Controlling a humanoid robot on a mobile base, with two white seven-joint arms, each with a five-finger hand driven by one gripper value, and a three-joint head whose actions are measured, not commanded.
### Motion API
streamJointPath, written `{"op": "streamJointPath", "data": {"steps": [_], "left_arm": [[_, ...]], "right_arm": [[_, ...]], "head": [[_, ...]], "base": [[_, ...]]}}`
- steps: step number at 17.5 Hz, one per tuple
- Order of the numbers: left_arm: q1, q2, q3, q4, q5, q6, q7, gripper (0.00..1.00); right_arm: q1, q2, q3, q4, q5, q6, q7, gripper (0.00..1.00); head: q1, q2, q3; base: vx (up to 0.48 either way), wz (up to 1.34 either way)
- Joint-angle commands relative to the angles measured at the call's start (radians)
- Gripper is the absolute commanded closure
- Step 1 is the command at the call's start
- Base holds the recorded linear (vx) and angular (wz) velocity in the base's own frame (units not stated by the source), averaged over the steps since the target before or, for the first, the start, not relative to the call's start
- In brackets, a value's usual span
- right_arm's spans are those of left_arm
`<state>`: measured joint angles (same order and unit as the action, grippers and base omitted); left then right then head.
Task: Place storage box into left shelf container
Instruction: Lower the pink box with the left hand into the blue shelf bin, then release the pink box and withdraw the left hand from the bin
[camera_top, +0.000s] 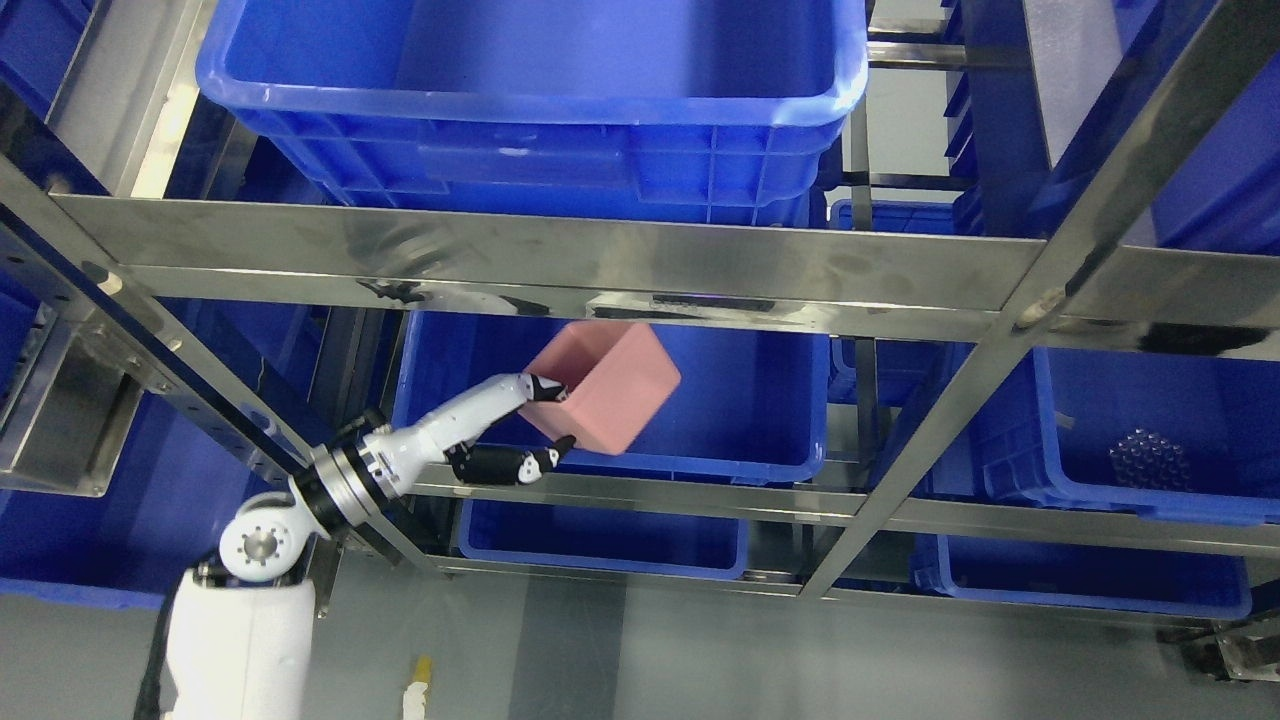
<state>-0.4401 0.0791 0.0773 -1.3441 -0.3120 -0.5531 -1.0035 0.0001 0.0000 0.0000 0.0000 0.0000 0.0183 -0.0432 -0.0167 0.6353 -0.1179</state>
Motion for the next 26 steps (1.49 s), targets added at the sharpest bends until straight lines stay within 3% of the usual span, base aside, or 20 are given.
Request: {"op": "streamJointPath", "data": {"steps": [1,2,4,8,15,18,19,20,21,24,26], "left_arm": [[-0.164,-0.062,-0.036,0.19,-0.298,-0.014,0.013,0.96],[-0.19,-0.062,-0.059,0.239,-0.344,-0.014,0.032,0.96],[-0.23,-0.062,-0.15,0.339,-0.4,-0.014,0.188,0.94],[-0.266,-0.062,-0.237,0.505,-0.426,-0.014,0.432,0.93],[-0.264,-0.062,-0.283,0.591,-0.411,-0.01,0.465,0.86],[-0.264,-0.062,-0.263,0.563,-0.365,-0.008,0.502,0.68],[-0.264,-0.062,-0.257,0.544,-0.311,-0.007,0.503,0.57],[-0.264,-0.062,-0.249,0.492,-0.194,0.005,0.506,0.39],[-0.259,-0.062,-0.237,0.441,-0.095,0.03,0.522,0.33],[-0.226,-0.062,-0.234,0.257,0.185,0.175,0.681,0.01],[-0.133,-0.062,-0.212,0.078,0.322,0.258,0.767,0.0]], "right_arm": [[0.009,-0.017,-0.005,-0.017,0.002,0.003,0.0,0.0],[0.009,-0.017,-0.005,-0.017,0.002,0.003,0.0,0.0],[0.009,-0.017,-0.005,-0.017,0.002,0.003,0.0,0.0],[0.009,-0.017,-0.005,-0.017,0.002,0.003,0.0,0.0],[0.009,-0.017,-0.005,-0.017,0.002,0.003,0.0,0.0],[0.009,-0.017,-0.005,-0.017,0.002,0.003,0.0,0.0],[0.009,-0.017,-0.005,-0.017,0.002,0.003,0.0,0.0],[0.009,-0.017,-0.005,-0.017,0.002,0.003,0.0,0.0],[0.009,-0.017,-0.005,-0.017,0.002,0.003,0.0,0.0],[0.009,-0.017,-0.005,-0.017,0.002,0.003,0.0,0.0],[0.009,-0.017,-0.005,-0.017,0.002,0.003,0.0,0.0]], "head": [[0.0,0.0,0.0],[0.0,0.0,0.0],[0.0,0.0,0.0],[0.0,0.0,0.0],[0.0,0.0,0.0],[0.0,0.0,0.0],[0.0,0.0,0.0],[0.0,0.0,0.0],[0.0,0.0,0.0],[0.0,0.0,0.0],[0.0,0.0,0.0]], "base": [[-0.004,0.02],[-0.006,0.02],[-0.003,0.01],[0.0,0.0],[0.0,0.0],[0.0,0.0],[0.0,0.0],[0.0,0.0],[0.0,0.0],[0.0,0.0],[0.0,0.0]]}}
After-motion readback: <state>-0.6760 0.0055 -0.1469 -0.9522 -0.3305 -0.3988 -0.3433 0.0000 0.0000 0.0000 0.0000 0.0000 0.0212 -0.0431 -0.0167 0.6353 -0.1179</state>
